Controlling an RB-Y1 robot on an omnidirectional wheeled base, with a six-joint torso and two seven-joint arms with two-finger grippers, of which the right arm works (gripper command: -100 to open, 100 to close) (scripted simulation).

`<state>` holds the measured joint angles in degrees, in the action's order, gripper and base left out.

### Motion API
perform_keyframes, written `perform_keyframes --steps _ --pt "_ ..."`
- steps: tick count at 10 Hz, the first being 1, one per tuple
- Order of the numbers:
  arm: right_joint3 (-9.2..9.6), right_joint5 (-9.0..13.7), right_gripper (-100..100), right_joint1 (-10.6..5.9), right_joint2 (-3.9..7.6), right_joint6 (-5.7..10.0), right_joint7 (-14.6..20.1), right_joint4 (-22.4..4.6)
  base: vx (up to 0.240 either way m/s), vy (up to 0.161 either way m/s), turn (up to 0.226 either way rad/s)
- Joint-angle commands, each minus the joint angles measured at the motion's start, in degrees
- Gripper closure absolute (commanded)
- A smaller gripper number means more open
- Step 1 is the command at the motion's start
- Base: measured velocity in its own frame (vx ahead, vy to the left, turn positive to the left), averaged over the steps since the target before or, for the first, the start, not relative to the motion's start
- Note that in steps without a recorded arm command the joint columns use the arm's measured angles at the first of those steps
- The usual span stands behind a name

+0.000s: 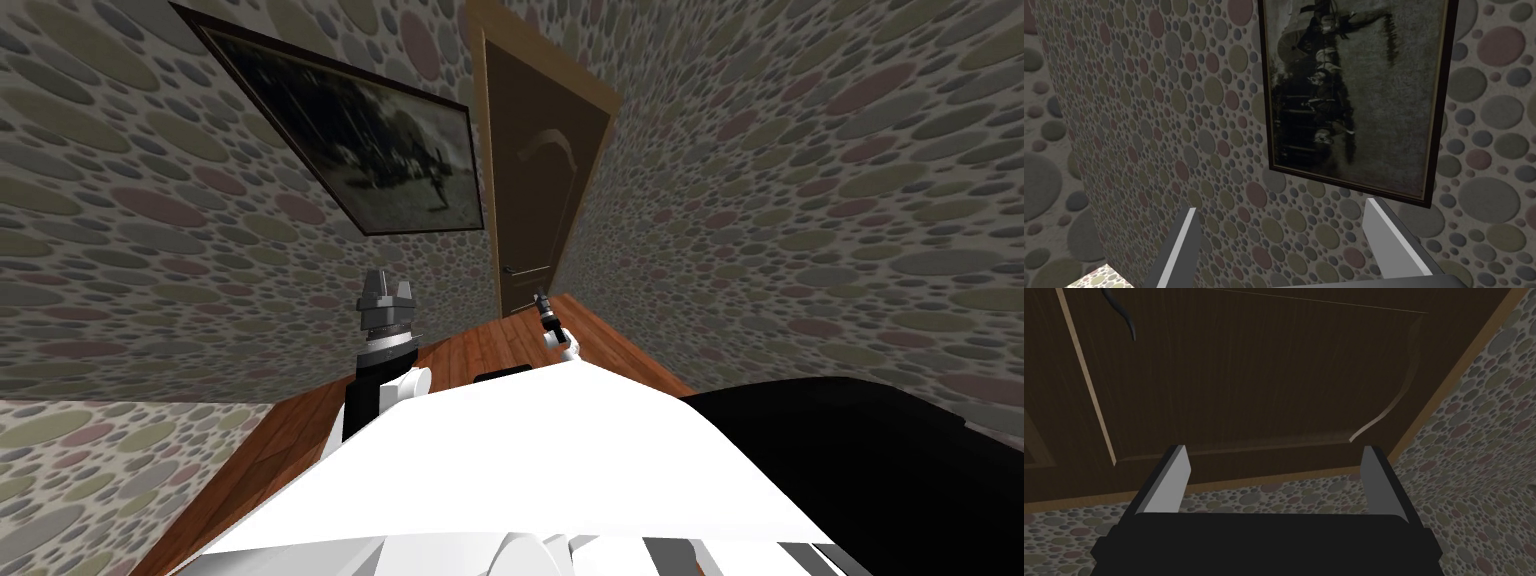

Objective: Pull the door open

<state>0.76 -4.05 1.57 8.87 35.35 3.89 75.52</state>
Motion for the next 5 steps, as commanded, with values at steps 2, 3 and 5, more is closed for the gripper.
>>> perform_keyframes --steps 2,3,5 --pt "-0.11 0.0 -100 -1.29 0.45 0.80 0.6 -3.7 0.066 -0.011 0.039" --pt "-0.18 0.0 -100 -2.12 0.68 1.11 0.9 -5.5 0.077 -0.007 0.090" --pt "-0.30 0.0 -100 -3.79 1.13 1.75 1.5 -9.3 0.101 -0.011 0.082"
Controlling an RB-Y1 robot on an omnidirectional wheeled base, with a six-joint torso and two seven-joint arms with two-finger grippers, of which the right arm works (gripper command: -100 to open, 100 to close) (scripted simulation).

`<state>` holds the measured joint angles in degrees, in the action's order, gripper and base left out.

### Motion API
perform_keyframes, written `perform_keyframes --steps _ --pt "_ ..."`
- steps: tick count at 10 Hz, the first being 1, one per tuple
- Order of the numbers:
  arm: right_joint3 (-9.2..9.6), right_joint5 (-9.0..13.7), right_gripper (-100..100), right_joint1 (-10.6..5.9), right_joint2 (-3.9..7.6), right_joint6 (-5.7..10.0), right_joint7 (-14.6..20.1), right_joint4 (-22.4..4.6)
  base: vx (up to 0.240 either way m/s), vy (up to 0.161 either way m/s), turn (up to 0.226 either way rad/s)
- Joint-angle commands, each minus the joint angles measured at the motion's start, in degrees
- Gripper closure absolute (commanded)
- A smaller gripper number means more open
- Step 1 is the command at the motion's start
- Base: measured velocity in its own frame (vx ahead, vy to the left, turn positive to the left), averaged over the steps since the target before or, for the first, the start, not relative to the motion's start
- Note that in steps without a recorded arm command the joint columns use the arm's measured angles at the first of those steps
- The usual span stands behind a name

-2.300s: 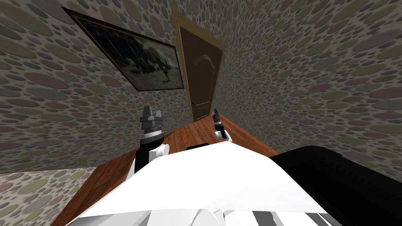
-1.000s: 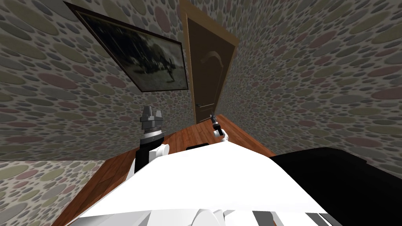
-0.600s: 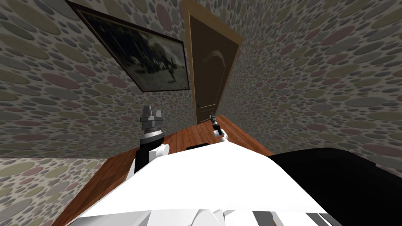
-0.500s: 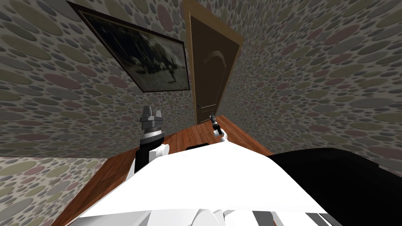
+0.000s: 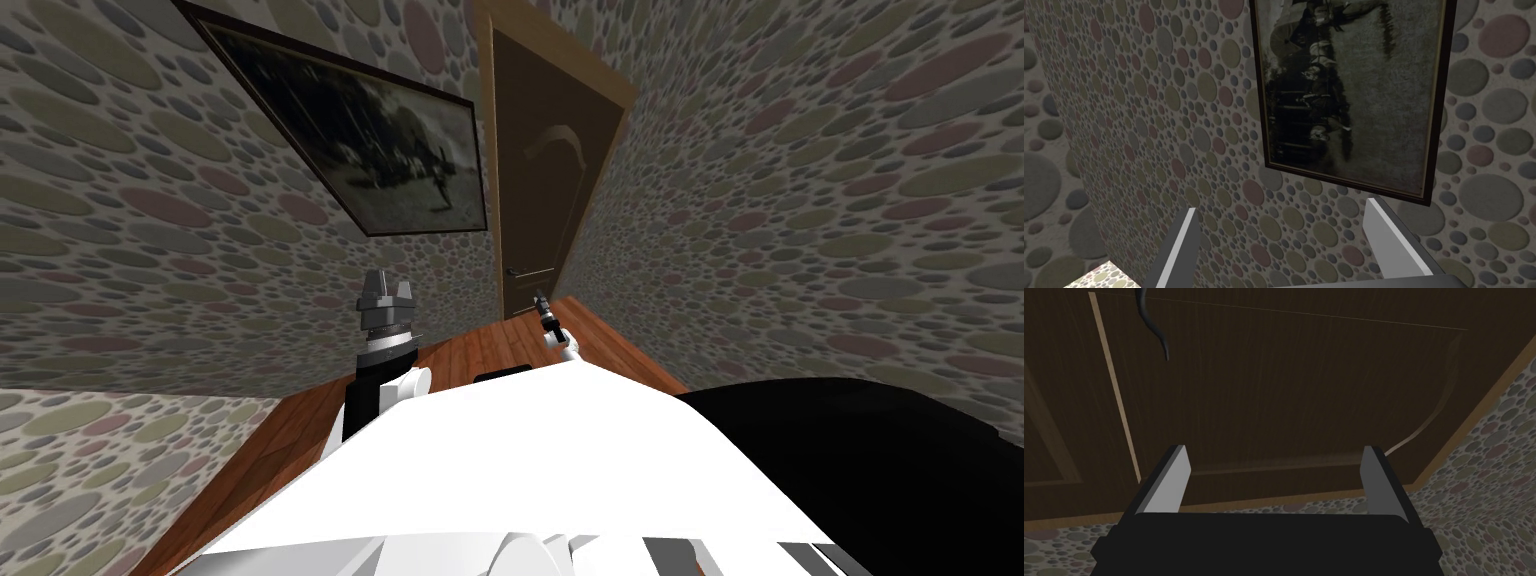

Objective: Pull the door open

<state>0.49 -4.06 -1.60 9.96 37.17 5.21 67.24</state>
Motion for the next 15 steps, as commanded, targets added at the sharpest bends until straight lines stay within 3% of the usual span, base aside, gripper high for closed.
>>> perform_keyframes --steps 1,11,12,15 --pt "-0.10 0.0 -100 -1.46 0.26 0.24 0.5 -2.9 0.092 -0.008 0.062" --pt "-0.65 -0.1 -100 -8.98 2.15 3.09 3.2 -19.8 0.098 -0.018 0.070" --pt "-0.65 -0.1 -100 -8.98 2.15 3.09 3.2 -19.8 0.062 -0.023 0.019" --pt "-0.79 -0.2 -100 -10.85 2.59 3.80 3.9 -24.0 0.064 -0.026 0.051"
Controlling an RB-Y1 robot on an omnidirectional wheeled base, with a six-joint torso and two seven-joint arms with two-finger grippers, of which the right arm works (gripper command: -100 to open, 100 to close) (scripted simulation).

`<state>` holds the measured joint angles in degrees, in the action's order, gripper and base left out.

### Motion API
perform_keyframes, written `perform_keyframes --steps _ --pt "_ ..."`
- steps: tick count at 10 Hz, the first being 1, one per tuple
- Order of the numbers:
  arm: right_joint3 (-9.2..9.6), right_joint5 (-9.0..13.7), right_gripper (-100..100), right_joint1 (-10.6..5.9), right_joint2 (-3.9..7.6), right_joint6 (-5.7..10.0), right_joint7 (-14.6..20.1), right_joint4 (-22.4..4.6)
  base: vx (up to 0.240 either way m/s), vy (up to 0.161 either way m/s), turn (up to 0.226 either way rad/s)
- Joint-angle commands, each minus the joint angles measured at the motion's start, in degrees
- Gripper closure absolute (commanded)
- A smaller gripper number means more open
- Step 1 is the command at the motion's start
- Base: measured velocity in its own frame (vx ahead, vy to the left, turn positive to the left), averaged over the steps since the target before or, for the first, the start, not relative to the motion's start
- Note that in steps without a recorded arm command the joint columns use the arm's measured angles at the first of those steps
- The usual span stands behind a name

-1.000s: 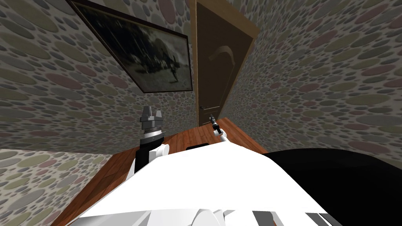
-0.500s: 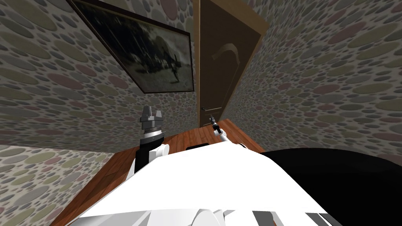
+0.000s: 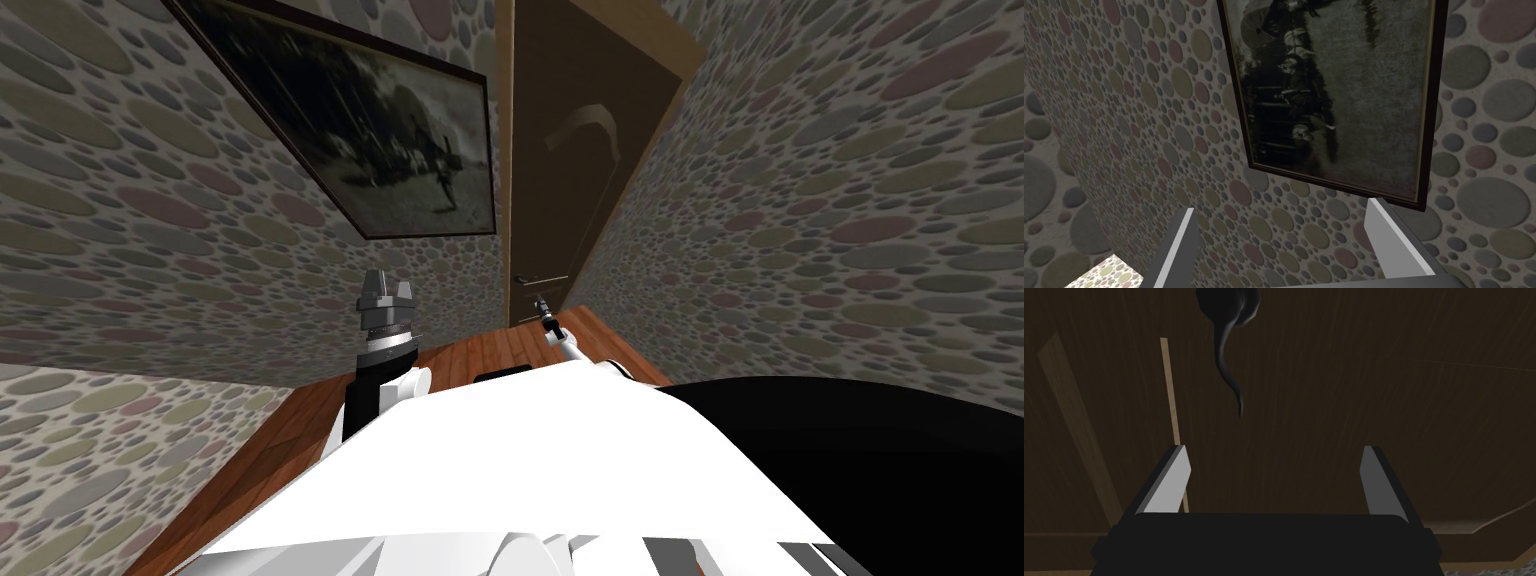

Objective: Pull the door open

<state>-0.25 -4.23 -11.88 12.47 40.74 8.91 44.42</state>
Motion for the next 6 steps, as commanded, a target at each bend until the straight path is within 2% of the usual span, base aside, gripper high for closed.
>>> perform_keyframes --steps 1,5,6 --pt "-0.10 0.0 -100 -1.18 0.23 0.46 0.4 -2.5 0.089 -0.017 0.061" --pt "-0.25 0.0 -100 -3.28 0.71 1.26 1.1 -7.2 0.088 -0.023 0.048" --pt "-0.32 0.0 -100 -4.26 0.93 1.63 1.5 -9.4 0.102 -0.026 0.081"
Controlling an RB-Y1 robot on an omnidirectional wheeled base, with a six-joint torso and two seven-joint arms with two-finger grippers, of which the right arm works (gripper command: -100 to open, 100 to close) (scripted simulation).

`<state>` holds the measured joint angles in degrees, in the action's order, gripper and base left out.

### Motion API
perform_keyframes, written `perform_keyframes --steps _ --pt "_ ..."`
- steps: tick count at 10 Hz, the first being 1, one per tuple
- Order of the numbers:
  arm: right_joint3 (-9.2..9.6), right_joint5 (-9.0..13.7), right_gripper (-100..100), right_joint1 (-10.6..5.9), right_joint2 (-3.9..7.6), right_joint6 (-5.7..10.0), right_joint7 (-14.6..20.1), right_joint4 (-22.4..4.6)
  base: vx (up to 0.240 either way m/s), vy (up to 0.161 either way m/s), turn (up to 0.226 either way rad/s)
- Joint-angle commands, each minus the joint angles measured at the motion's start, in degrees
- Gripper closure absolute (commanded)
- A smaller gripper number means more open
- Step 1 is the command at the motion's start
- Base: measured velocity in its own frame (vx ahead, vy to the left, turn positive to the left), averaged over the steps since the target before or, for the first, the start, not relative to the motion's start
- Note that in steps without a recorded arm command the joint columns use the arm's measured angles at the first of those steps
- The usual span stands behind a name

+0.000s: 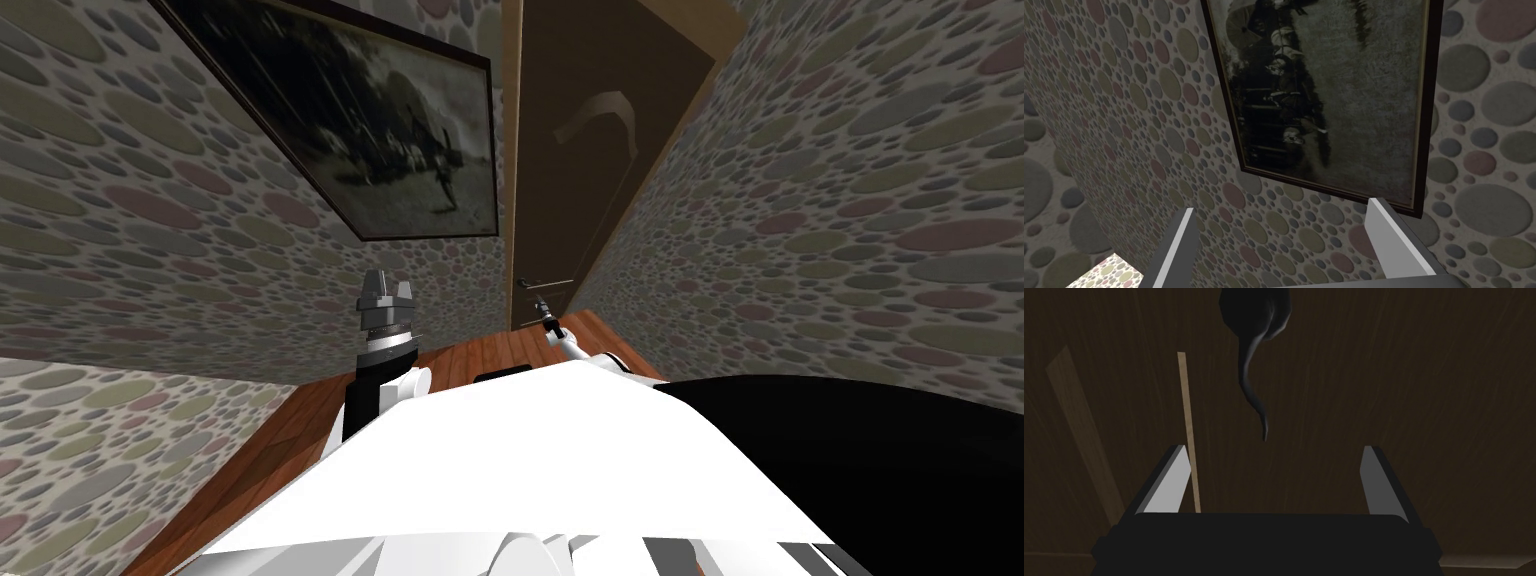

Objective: Pull the door open

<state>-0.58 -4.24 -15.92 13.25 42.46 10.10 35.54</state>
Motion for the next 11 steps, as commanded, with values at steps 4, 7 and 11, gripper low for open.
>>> perform_keyframes --steps 4,7,11 --pt "-0.16 -0.1 -100 -2.46 0.63 0.76 1.1 -5.6 0.102 -0.039 0.054" --pt "-2.20 -1.1 -100 -1.75 1.62 1.40 2.1 -5.8 0.116 0.044 0.100" --pt "-4.84 -2.3 -100 -1.09 2.94 2.39 3.5 -6.8 0.142 0.058 0.101"
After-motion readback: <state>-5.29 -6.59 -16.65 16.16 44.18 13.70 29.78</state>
